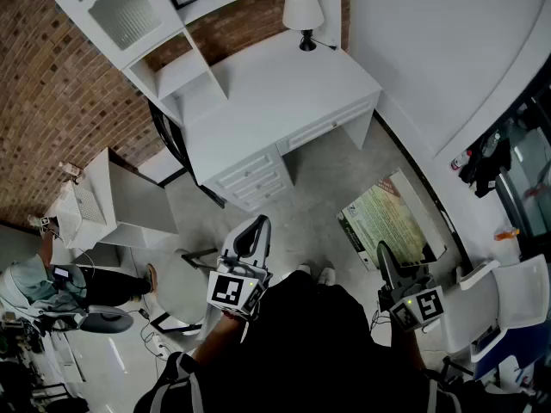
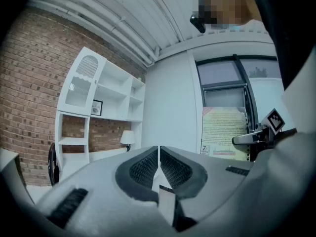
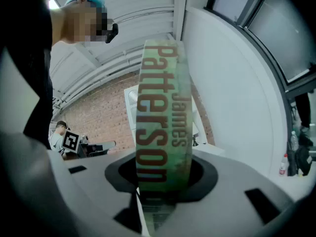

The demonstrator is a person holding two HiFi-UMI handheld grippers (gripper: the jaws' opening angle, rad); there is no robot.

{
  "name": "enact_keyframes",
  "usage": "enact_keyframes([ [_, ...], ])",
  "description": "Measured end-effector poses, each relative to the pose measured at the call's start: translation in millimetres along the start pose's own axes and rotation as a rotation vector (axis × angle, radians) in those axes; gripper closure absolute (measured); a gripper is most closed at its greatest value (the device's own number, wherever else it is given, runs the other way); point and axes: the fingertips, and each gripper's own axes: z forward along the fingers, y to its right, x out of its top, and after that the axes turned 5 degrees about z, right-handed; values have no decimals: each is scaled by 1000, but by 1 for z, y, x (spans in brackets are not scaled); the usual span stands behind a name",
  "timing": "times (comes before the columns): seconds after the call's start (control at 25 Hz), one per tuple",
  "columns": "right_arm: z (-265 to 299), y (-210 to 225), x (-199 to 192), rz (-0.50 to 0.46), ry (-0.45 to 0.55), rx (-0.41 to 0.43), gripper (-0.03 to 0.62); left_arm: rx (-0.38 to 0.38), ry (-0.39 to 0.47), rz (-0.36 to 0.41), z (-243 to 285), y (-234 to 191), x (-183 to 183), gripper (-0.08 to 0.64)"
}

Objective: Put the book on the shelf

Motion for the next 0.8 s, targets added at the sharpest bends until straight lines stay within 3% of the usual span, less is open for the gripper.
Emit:
enact_keyframes([
  [0.56,12,-1,13,20,34,86,428,39,46,11,-1,4,3,531],
  [0.8,33,6,10,21,15,80,428,32,45,-8,18,-8,-4,531],
])
